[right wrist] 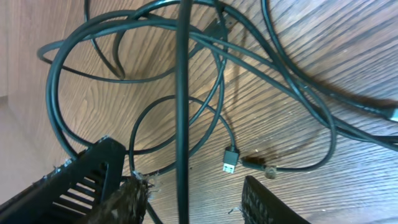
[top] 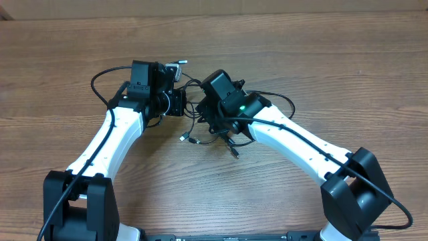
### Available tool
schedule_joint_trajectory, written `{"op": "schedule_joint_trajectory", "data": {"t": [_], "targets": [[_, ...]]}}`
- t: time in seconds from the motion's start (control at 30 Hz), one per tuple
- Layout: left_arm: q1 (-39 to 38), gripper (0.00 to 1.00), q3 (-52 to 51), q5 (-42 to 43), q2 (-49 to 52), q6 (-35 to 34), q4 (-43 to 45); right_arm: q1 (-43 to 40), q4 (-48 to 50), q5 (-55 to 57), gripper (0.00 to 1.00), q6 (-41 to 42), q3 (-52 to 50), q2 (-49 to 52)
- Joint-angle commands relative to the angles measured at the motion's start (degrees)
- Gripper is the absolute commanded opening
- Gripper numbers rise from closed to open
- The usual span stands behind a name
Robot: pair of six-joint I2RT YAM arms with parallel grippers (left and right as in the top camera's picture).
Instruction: Untangle cables
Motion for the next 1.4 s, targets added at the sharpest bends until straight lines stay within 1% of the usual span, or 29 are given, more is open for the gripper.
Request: {"op": "schedule_joint_trajectory", "data": {"t": [0.0,0.07,0.33,0.4,0.6,0.67,0.7,0.8,1.0,1.1,1.17,1.37], "targets": [[0.0,0.04,-0.4,1.1,0.2,-0.8,0.2,1.4,0.8,4.0,0.47,3.9,-1.5,0.1],[0.0,0.04,-0.4,1.1,0.2,-0.8,0.2,1.9,1.4,4.7,0.48,6.1,-1.9,0.6],[0.0,0.04,-0.4,1.1,0.2,-0.8,0.4,4.0,7.5,5.5,0.49,6.2,-1.9,2.0],[0.0,0.04,-0.4,1.1,0.2,-0.8,0.4,4.2,7.9,6.8,0.46,6.2,-1.9,2.0],[0.0,0.04,-0.4,1.1,0.2,-0.8,0.4,4.2,8.2,8.1,0.26,6.2,-1.9,2.0],[0.0,0.04,-0.4,1.1,0.2,-0.8,0.4,4.2,8.2,8.1,0.21,6.2,-1.9,2.0],[0.0,0.04,-0.4,1.1,0.2,-0.8,0.4,4.2,8.1,8.1,0.16,6.2,-1.9,2.0],[0.0,0.04,-0.4,1.1,0.2,-0.8,0.4,4.2,8.1,8.1,0.05,6.2,-1.9,2.0],[0.0,0.04,-0.4,1.1,0.2,-0.8,0.4,3.7,7.9,8.1,0.04,5.4,-1.9,2.0],[0.0,0.04,-0.4,1.1,0.2,-0.8,0.4,3.1,7.9,7.8,0.04,0.5,-1.6,1.7],[0.0,0.04,-0.4,1.1,0.2,-0.8,0.4,2.0,7.9,6.1,0.04,-4.7,-1.6,-0.1],[0.0,0.04,-0.4,1.1,0.2,-0.8,0.4,0.1,7.9,5.1,0.04,-11.4,-1.6,-5.9]]}}
